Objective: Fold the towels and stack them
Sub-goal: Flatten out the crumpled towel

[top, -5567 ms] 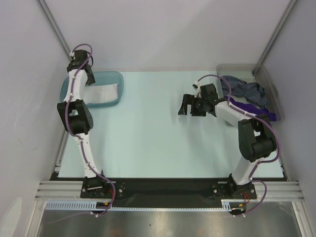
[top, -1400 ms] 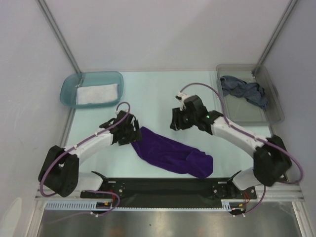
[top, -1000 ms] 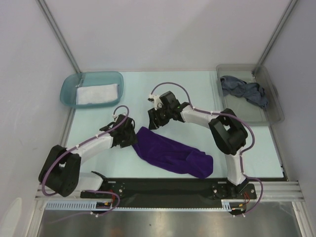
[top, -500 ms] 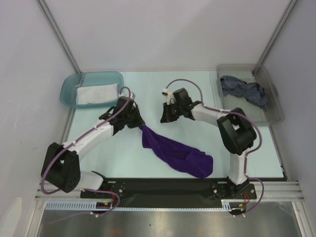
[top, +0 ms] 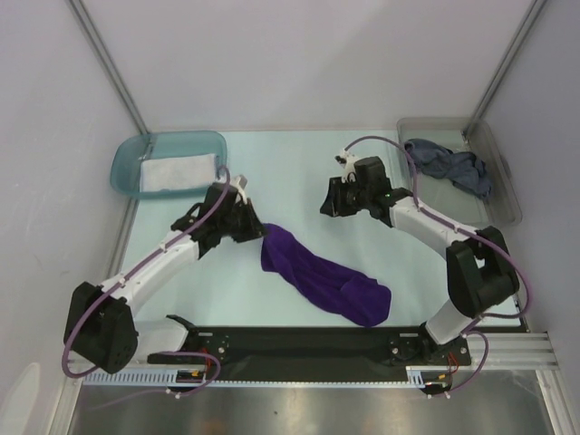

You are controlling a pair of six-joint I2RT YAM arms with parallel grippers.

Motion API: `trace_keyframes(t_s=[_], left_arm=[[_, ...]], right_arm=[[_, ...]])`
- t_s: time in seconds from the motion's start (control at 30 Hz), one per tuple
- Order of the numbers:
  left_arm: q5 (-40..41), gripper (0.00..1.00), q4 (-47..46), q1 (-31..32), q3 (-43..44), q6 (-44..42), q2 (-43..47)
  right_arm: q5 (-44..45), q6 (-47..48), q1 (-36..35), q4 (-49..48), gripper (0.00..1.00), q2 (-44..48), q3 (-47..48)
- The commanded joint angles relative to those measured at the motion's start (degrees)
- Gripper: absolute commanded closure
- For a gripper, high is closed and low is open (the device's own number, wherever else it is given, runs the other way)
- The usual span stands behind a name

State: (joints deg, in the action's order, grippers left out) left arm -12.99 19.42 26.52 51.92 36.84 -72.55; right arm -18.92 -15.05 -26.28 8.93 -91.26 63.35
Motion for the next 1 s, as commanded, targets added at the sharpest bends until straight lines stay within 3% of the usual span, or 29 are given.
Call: trace_keyframes(t_s=[0.0, 0.07, 0.23, 0.4, 0.5, 0.83, 0.9, 0.97], left_arm=[[12.02, 0.87, 9.58, -1.29, -7.96, 3.41, 4.69], [16.39, 0.78, 10.46, -1.56, -10.00, 4.90, 5.14], [23.53, 0.61, 13.54, -1.56, -10.08, 7.45, 6.89], [21.44, 0.44, 8.55, -2.53, -13.68, 9.04, 8.13], [18.36, 0.32, 4.95, -2.79, -16.76, 9.83, 6.47], [20.20, 0.35, 1.24, -2.97, -14.13, 6.49, -4.17], [19.16, 0.41, -0.08, -3.06, -14.22, 6.58, -5.74], [17.75, 0.55, -1.22, -3.06, -14.30, 6.31, -6.63]], right_arm=[[-2.52, 0.89, -2.01, 1.00, 0.57, -4.61, 0.18], [-3.23, 2.65, -4.03, 1.26, 0.52, -6.55, 1.85], [-5.34, 7.13, -6.67, 4.78, 0.51, -16.90, 11.24], [-10.07, 11.53, -10.36, 7.15, 0.46, -24.83, 18.03], [-8.43, 12.50, -12.20, 9.17, 0.44, -28.79, 21.89], [-7.36, 11.53, -13.53, 5.84, 0.50, -31.25, 22.43], [-9.28, 11.36, -13.79, 5.31, 0.50, -31.69, 22.69], [-10.00, 11.01, -13.79, 5.13, 0.50, -32.22, 22.78]])
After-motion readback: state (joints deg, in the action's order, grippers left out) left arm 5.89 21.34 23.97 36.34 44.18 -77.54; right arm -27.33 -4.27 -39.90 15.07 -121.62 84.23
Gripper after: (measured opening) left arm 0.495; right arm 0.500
